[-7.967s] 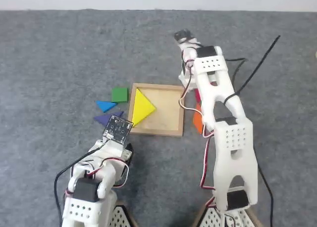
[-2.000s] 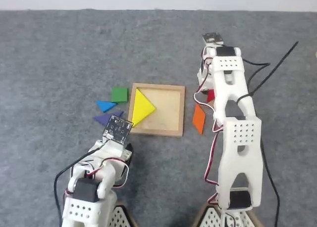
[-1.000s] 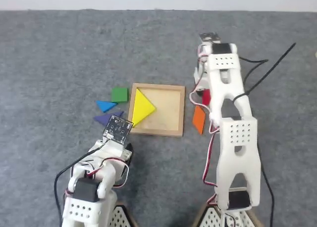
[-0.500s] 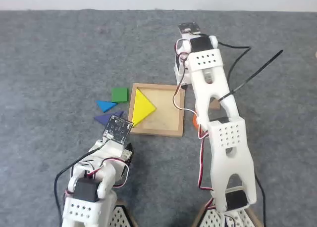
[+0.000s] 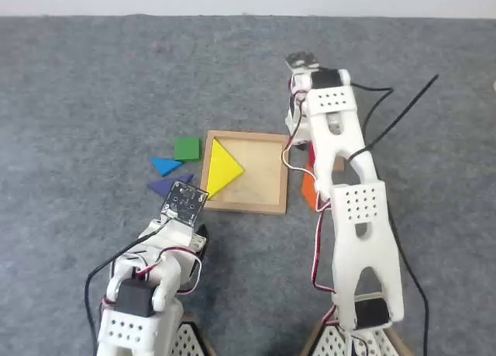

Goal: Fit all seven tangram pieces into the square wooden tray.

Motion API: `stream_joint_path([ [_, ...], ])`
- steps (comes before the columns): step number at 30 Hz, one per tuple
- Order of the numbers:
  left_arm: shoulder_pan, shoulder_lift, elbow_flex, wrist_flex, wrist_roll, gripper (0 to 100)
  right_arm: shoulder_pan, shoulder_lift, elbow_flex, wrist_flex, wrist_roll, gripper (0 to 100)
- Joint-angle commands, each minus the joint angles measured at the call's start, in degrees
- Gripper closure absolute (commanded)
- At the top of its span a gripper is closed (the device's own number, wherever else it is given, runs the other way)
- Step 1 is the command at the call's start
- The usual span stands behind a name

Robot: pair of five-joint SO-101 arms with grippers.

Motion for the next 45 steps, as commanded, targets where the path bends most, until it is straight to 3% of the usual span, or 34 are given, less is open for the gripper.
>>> stream_joint_path([
  [1,-0.44,-0.97,-0.66,0.18,0.53,88,0.31,0.22,-2.73,-3.65,0.97,67.4],
  [22,-0.44,-0.97,-0.66,0.18,0.53,88,1.63,1.8,-2.55,1.71,-1.93,67.5],
  [30,-0.44,-0.97,-0.66,0.18,0.53,88,1.36,1.8,-2.64,1.36,-4.13,89.4],
  [45,-0.44,-0.97,-0.66,0.18,0.53,88,0.57,1.1,-6.59,6.37,-4.66,87.6],
])
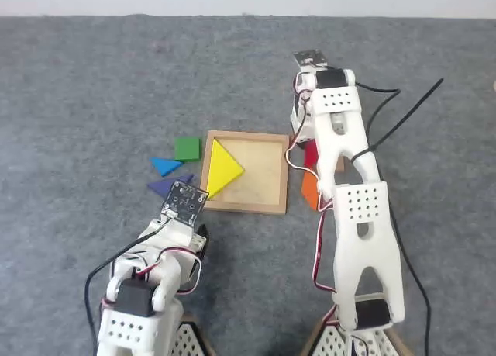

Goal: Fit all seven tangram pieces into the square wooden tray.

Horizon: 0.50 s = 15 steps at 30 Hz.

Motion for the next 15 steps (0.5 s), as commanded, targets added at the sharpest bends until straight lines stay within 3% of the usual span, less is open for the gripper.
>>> stream_joint_path([
  [1,-0.44,-0.97,-0.66,0.18,0.53,88,-0.84,-0.84,-6.07,6.11,-1.32,87.6],
  [15,-0.44,-0.97,-0.66,0.18,0.53,88,-3.91,-1.01,-6.68,8.04,-1.58,90.5],
])
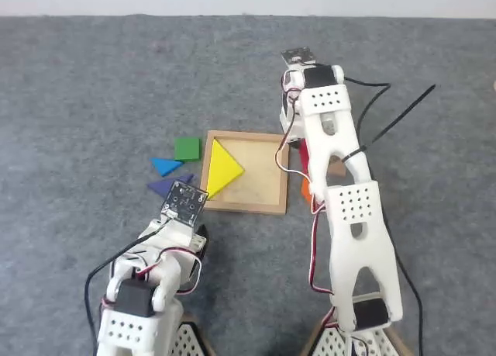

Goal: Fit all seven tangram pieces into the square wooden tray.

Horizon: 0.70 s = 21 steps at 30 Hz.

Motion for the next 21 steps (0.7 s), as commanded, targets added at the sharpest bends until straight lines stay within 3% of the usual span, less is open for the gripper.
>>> stream_joint_path([
  [1,-0.44,-0.97,-0.66,0.18,0.53,88,-0.31,-1.54,0.09,2.51,-0.09,90.5],
  [13,-0.44,-0.97,-0.66,0.18,0.53,88,8.75,-1.8,-0.09,2.33,3.6,94.3],
  [21,-0.44,-0.97,-0.66,0.18,0.53,88,9.27,-1.54,0.09,2.33,7.47,99.1],
])
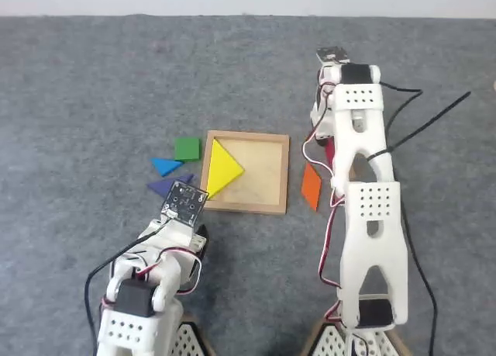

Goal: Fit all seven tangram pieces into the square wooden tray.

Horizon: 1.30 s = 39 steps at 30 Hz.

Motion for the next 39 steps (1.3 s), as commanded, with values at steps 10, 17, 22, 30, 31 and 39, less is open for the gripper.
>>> stream_joint_path([
  [10,-0.44,-0.97,-0.66,0.18,0.53,88,-2.15,-3.38,-0.44,2.33,1.23,99.1],
  [17,-0.44,-0.97,-0.66,0.18,0.53,88,-9.8,-11.21,-0.44,2.42,-1.67,99.1],
  [22,-0.44,-0.97,-0.66,0.18,0.53,88,-16.92,-14.64,0.53,2.33,-5.98,99.1],
  [30,-0.44,-0.97,-0.66,0.18,0.53,88,-28.26,-13.23,0.35,1.8,-10.11,99.1],
  [31,-0.44,-0.97,-0.66,0.18,0.53,88,-28.97,-12.35,0.35,1.19,-10.37,99.1],
  [39,-0.44,-0.97,-0.66,0.18,0.53,88,-27.82,-6.64,0.35,-6.46,-8.62,99.1],
])
